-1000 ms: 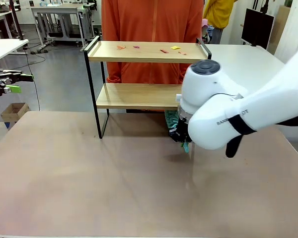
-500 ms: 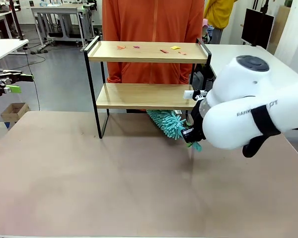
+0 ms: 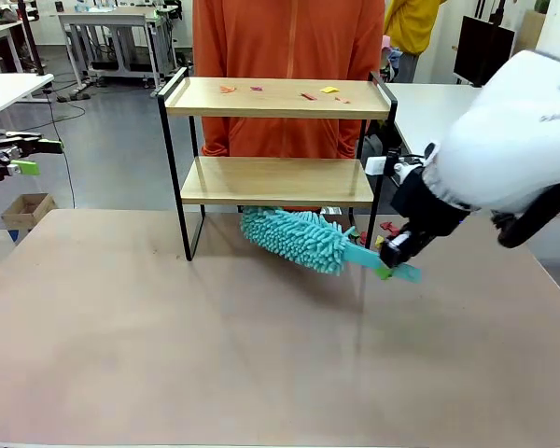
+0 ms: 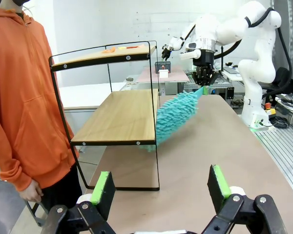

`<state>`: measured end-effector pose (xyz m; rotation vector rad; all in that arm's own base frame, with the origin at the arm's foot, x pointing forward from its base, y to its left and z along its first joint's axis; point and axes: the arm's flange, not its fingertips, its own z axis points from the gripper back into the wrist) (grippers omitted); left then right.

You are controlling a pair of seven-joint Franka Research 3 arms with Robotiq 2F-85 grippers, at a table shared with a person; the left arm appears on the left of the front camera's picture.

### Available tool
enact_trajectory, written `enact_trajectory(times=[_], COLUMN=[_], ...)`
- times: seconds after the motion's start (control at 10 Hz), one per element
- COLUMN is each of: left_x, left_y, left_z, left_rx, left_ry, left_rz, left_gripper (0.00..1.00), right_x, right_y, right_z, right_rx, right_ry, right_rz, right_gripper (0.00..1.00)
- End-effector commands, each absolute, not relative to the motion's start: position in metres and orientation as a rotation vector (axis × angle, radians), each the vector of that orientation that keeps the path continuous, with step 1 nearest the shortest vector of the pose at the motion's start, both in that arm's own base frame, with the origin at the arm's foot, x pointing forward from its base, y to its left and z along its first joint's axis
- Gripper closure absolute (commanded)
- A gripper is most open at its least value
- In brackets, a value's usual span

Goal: Clean the shelf.
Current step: Clean the specific section of the Shelf indicated by the human with the Duster.

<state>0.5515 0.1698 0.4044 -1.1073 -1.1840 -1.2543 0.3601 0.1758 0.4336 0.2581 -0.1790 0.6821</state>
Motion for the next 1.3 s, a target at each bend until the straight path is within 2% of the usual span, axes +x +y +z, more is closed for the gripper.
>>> enact_trajectory(times=[0.0, 0.6, 0.9, 1.1, 1.2], left_x=[0.549, 0.549, 0.549, 0.549, 0.549], left_y=[0.167, 0.167, 0.167, 0.167, 0.167], left_z=[0.407, 0.407, 0.407, 0.407, 0.407], left_rx=[-1.103, -1.103, -1.103, -1.103, -1.103], left_ry=[-1.18, -1.18, -1.18, -1.18, -1.18], left_rz=[-1.258, -1.258, -1.258, -1.258, -1.258], left_gripper=[0.0, 0.0, 0.0, 0.0, 0.0], right_x=[0.358, 0.346, 0.349, 0.352, 0.343], right_y=[0.149, 0.072, 0.045, 0.042, 0.048], right_z=[0.453, 0.547, 0.576, 0.576, 0.576], right_rx=[0.198, 0.048, 0.043, 0.092, 0.052], right_ry=[-0.131, 0.099, 0.122, 0.09, 0.113], right_rz=[0.822, 0.994, 1.038, 1.074, 1.008], right_gripper=[0.87, 0.87, 0.87, 0.87, 0.87])
